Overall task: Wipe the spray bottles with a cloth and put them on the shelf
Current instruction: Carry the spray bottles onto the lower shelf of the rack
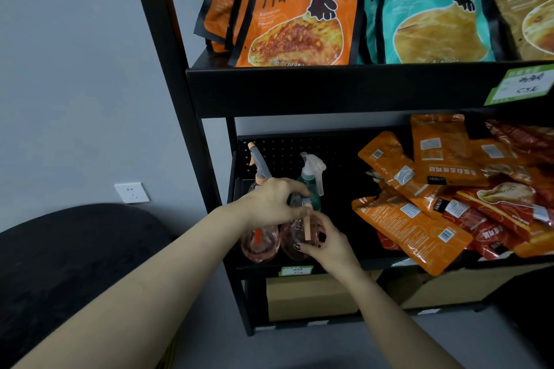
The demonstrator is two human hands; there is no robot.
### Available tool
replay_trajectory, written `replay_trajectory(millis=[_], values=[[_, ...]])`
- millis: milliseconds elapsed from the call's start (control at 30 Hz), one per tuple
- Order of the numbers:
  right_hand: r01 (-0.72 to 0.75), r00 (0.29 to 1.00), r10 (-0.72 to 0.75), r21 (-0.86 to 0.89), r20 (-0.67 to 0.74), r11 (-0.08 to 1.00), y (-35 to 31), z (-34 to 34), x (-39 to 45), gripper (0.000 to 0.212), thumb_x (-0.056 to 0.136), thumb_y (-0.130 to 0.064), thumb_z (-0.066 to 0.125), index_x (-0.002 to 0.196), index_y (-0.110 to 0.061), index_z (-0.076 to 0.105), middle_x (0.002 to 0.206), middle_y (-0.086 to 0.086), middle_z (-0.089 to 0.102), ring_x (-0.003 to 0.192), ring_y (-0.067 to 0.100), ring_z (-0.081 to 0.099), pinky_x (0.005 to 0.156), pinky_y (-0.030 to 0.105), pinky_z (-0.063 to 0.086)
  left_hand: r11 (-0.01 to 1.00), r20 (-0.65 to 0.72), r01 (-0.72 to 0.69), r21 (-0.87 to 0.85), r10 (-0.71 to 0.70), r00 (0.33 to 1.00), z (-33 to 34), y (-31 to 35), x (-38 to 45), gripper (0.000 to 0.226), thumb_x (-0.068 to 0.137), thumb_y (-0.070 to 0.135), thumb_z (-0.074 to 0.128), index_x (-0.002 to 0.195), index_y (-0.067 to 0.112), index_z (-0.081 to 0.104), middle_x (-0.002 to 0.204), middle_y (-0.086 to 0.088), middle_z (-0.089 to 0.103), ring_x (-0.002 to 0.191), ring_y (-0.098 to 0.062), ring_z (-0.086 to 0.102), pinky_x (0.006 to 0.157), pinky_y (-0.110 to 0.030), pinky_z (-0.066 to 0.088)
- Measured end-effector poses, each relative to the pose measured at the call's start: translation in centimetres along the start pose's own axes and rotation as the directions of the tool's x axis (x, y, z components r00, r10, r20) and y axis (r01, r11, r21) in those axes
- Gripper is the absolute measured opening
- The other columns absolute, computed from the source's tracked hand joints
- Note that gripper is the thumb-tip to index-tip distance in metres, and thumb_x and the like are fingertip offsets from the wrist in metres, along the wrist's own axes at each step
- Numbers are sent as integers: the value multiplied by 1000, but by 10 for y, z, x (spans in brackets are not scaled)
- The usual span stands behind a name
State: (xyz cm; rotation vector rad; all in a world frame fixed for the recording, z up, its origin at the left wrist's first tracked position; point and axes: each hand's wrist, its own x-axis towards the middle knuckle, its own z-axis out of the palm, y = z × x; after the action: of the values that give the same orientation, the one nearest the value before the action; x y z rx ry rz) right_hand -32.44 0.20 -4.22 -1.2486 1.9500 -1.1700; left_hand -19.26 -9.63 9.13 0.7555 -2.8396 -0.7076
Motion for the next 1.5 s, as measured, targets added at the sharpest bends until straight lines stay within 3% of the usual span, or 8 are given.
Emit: replay_trajectory(millis=[67,200,333,767,967,1100,1267,1500], values=[[3,1000,-4,-10,-24,1000,0,1,-1,71,75,-20,77,135,-30,41,121,-9,55,104,-2,46,72,-1,32,1000,13,-7,-5,7,1000,-1,-1,-1,43,87,38,61,125,18,56,130,1,55,118,-14,52,100,-31,42],[3,999,-5,-36,-38,999,-1,0,-4,72,74,-22,78,135,-29,41,125,-6,56,107,2,48,80,10,34,1000,1,-13,-12,13,1000,4,-3,-3,43,87,38,61,125,18,56,131,-1,55,120,-14,50,102,-32,41],[13,999,-15,-51,-41,999,-2,-1,-5,71,74,-22,78,135,-27,42,125,-4,57,106,1,47,77,5,33,1000,-13,-5,-19,5,1000,8,-4,-3,44,88,38,60,125,17,55,132,-2,54,122,-15,49,104,-31,39],[19,997,-18,-12,69,1000,12,-9,2,79,78,-28,74,143,-33,29,139,-7,43,124,8,43,101,29,39,999,5,-35,7,35,999,2,-1,-4,50,86,46,59,128,20,53,131,1,54,121,-13,49,103,-30,40],[8,985,14,122,-174,993,21,-49,29,50,89,-21,61,136,-19,44,132,-1,53,117,8,49,89,17,39,997,-195,24,-72,-37,980,-15,7,9,41,94,30,53,133,18,49,130,-2,56,95,-14,60,83,-14,41],[-55,998,57,33,-39,998,27,-53,66,64,86,-13,66,142,-20,36,141,4,45,128,20,43,101,36,41,997,-174,52,-52,-60,983,-15,12,32,48,93,30,55,138,22,42,143,-2,43,130,-19,41,99,-19,31],[-94,991,102,-85,84,992,26,-44,96,83,79,-12,73,146,-23,26,147,4,35,133,23,36,106,37,36,981,-98,141,-132,-154,983,-14,20,62,58,90,43,55,142,23,37,147,-2,39,132,-18,40,98,-20,33],[-53,991,57,-38,118,998,25,-32,114,74,77,-5,72,141,-20,37,139,5,46,125,19,45,105,44,39,988,-56,151,-39,-153,987,-14,12,74,44,94,34,51,134,17,47,136,-7,52,123,-22,49,98,-28,40]])
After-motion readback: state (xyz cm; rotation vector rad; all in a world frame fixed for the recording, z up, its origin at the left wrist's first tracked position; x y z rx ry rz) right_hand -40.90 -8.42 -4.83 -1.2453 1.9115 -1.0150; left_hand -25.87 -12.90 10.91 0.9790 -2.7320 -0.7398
